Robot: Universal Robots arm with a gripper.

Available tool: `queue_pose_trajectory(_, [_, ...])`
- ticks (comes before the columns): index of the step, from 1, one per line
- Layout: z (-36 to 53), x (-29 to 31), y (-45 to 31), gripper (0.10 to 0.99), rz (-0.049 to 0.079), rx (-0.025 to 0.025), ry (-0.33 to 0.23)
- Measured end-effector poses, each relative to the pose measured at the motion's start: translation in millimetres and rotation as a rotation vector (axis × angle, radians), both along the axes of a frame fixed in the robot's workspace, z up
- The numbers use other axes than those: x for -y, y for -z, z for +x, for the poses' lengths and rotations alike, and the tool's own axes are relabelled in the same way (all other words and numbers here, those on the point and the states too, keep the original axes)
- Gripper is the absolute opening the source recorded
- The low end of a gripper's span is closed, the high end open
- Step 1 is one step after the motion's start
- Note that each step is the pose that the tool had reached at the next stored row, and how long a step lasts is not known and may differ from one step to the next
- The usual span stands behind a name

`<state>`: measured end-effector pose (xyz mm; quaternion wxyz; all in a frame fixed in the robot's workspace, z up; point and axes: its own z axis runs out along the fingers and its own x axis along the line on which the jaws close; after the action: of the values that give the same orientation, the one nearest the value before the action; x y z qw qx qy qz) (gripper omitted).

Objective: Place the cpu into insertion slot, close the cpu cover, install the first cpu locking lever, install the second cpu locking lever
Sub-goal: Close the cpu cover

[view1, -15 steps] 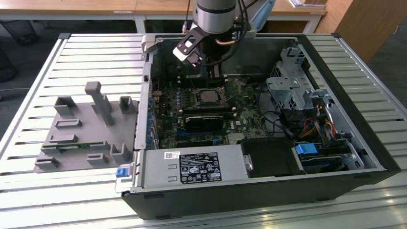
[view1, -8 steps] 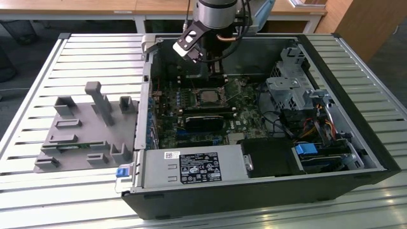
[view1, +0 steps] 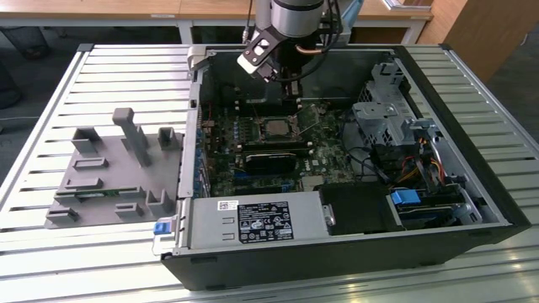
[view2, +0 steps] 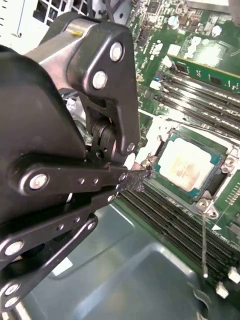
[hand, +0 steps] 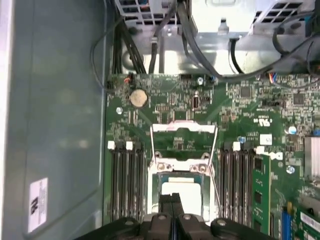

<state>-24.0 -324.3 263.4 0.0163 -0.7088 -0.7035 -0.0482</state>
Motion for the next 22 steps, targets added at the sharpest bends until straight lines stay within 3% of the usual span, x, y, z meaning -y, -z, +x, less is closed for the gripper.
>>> queue_pose_trajectory(3, [0.3, 0.0, -8.0, 0.106, 0.0, -0.0003, 0.0])
queue_pose_trajectory(6, [1.8, 0.0, -8.0, 0.106, 0.0, -0.0004, 0.0])
queue_pose_trajectory(11, [16.2, 0.0, -7.8, 0.106, 0.0, -0.006, 0.0])
queue_pose_trajectory(14, [20.8, 0.2, -7.3, 0.106, 0.0, -0.0065, 0.0])
queue_pose_trajectory(17, [21.6, 2.7, -6.0, 0.106, 0.0, -0.0064, 0.0])
queue_pose_trajectory(22, [22.0, 11.9, -4.3, 0.106, 0.0, -0.0064, 0.0])
